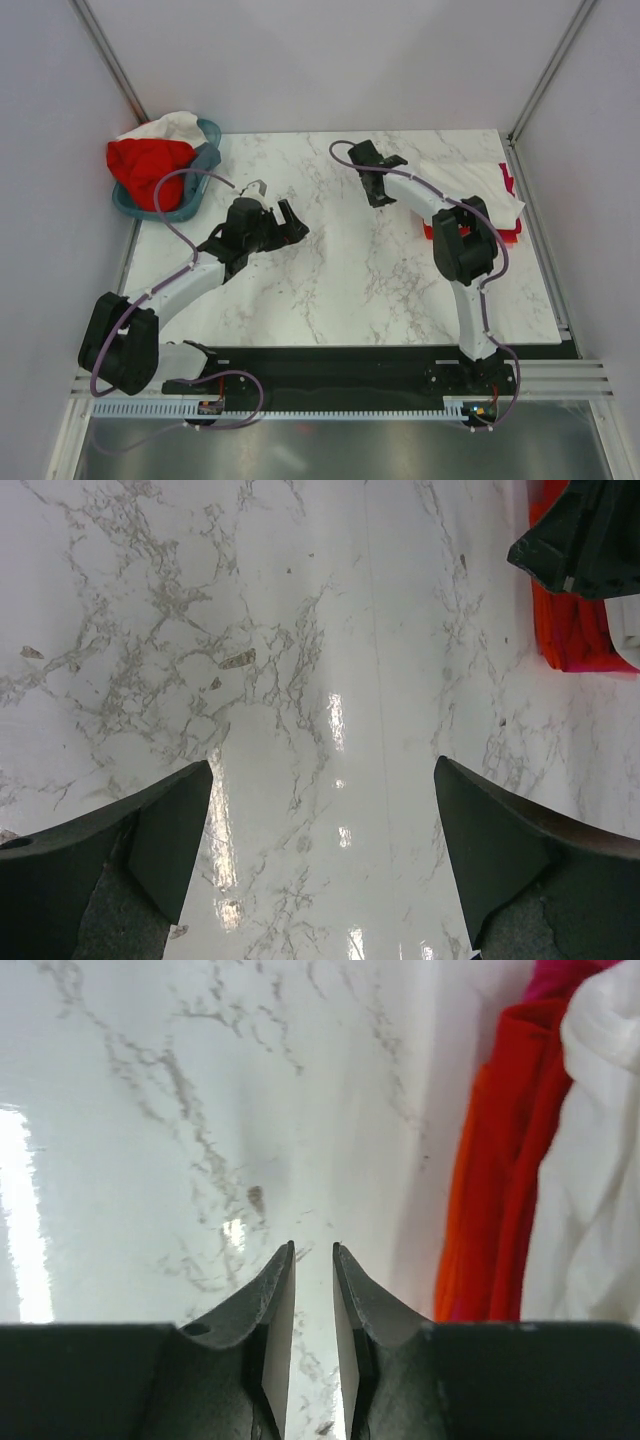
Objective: Fold and stack the t-shirts
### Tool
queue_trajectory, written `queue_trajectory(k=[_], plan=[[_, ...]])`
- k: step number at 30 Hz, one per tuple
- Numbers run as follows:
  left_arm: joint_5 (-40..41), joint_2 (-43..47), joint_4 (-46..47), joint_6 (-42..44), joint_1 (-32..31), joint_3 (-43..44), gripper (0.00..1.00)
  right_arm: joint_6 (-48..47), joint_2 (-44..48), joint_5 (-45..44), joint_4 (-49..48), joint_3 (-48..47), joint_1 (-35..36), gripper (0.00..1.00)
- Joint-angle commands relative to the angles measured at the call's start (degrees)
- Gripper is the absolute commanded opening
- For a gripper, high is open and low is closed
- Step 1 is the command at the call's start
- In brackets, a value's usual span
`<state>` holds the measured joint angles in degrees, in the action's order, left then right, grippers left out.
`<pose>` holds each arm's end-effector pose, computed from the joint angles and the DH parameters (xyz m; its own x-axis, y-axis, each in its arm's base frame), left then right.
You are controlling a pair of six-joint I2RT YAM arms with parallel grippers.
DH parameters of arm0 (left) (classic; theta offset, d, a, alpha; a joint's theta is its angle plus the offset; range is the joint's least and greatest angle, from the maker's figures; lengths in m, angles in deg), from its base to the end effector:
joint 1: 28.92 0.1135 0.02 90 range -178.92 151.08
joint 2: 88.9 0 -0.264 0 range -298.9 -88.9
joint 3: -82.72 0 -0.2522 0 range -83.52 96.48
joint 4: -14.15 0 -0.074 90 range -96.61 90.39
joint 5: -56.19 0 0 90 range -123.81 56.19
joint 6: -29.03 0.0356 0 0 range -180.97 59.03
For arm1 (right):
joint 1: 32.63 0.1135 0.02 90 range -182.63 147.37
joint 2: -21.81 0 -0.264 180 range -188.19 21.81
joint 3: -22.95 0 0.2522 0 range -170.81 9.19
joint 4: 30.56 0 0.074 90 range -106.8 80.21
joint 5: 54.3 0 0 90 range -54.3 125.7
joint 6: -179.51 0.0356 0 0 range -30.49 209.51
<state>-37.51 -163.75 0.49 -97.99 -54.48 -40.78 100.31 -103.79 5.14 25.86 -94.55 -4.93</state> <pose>0.2545 -0.1243 0.2309 -0.6708 -0.3452 -0.6564 0.0953 0.8376 -0.5379 0.4231 0.2017 0.1981 -0.8238 -0.2503 -0.5086 -0.0532 0.9274 -0.3702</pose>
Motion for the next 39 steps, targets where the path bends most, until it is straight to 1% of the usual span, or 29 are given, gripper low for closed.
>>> queue_trajectory(k=[1, 2, 3, 4, 6, 7, 8, 9, 10, 11, 14, 15, 16, 17, 19, 20, 23, 26, 29, 30, 31, 36, 39], plan=[[1.6, 0.8, 1.4, 2.6, 0.3, -0.3, 1.0, 2.6, 6.9, 16.0, -3.1, -2.5, -3.0, 0.26], [1.6, 0.8, 1.5, 2.6, 0.3, -0.3, 1.0, 3.4, 7.9, 18.0, -3.8, -2.4, -3.8, 0.25], [1.2, 0.8, 1.6, 2.6, 0.3, -0.3, 1.0, 4.1, 9.7, 20.9, -4.5, -2.3, -4.8, 0.22], [1.1, 0.8, 1.7, 2.6, 0.3, -0.4, 1.0, 6.0, 10.8, 23.9, -5.5, -1.3, -7.2, 0.19], [0.5, 0.8, 2.4, 2.5, 0.3, -0.6, 1.0, 8.3, 14.6, 35.3, -10.9, 1.5, -10.2, 0.12], [0.4, 0.9, 2.5, 2.5, 0.3, -0.7, 1.0, 11.9, 16.0, 38.9, -13.4, 5.6, -13.2, 0.07], [0.2, 0.9, 2.8, 2.5, 0.3, -0.8, 1.0, 13.9, 17.4, 42.9, -19.7, 8.1, -14.7, 0.06], [0.2, 1.0, 2.9, 2.5, 0.3, -0.9, 1.0, 16.2, 20.1, 48.2, -23.2, 10.8, -16.0, 0.03], [0.1, 0.9, 2.9, 2.6, 0.3, -1.0, 1.0, 20.0, 21.3, 50.2, -26.3, 15.0, -18.2, 0.01], [0.2, 0.9, 3.0, 2.5, 0.3, -1.0, 1.0, 22.1, 22.2, 51.4, -30.6, 16.8, -19.2, 0.0], [0.1, 1.1, 3.1, 2.5, 0.3, -1.1, 1.0, 29.4, 25.0, 55.9, -36.1, 22.2, -22.6, 0.0], [0.0, 1.0, 3.2, 2.5, 0.3, -1.2, 1.0, 31.0, 26.0, 58.1, -37.7, 23.4, -23.5, 0.0], [0.0, 1.1, 3.2, 2.4, 0.3, -1.3, 1.0, 32.9, 26.5, 62.8, -40.2, 26.3, -24.6, 0.0], [-0.2, 1.0, 3.2, 2.4, 0.3, -1.2, 1.0, 35.8, 27.2, 65.1, -44.0, 27.5, -25.4, 0.0], [-0.3, 0.9, 3.3, 2.3, 0.3, -1.2, 1.0, 38.4, 29.1, 68.8, -48.3, 31.6, -27.2, 0.0], [-0.5, 0.9, 3.3, 2.4, 0.3, -1.2, 1.0, 40.9, 29.9, 69.5, -49.3, 33.2, -27.5, 0.0], [-0.8, 1.1, 3.3, 2.2, 0.3, -1.3, 1.0, 43.9, 32.4, 71.7, -54.0, 39.2, -31.9, 0.0], [-1.1, 1.0, 3.6, 2.0, 0.3, -1.4, 1.0, 43.9, 33.4, 71.5, -53.6, 42.3, -33.7, 0.0], [-1.5, 0.8, 3.7, 1.9, 0.3, -1.3, 1.0, 44.7, 32.1, 73.1, -55.2, 45.1, -35.1, 0.0], [-1.5, 0.8, 3.7, 1.9, 0.3, -1.4, 1.0, 46.0, 31.6, 73.6, -57.3, 46.4, -35.4, 0.0], [-1.5, 0.9, 3.7, 2.0, 0.3, -1.5, 1.0, 48.0, 31.3, 74.2, -61.4, 49.2, -36.1, 0.0], [-1.5, 0.9, 3.9, 1.9, 0.3, -1.7, 1.0, 51.7, 26.6, 76.4, -69.2, 55.0, -37.4, 0.0], [-1.4, 0.8, 3.9, 1.9, 0.3, -1.8, 1.0, 51.2, 25.7, 75.7, -69.8, 55.8, -37.5, 0.0]])
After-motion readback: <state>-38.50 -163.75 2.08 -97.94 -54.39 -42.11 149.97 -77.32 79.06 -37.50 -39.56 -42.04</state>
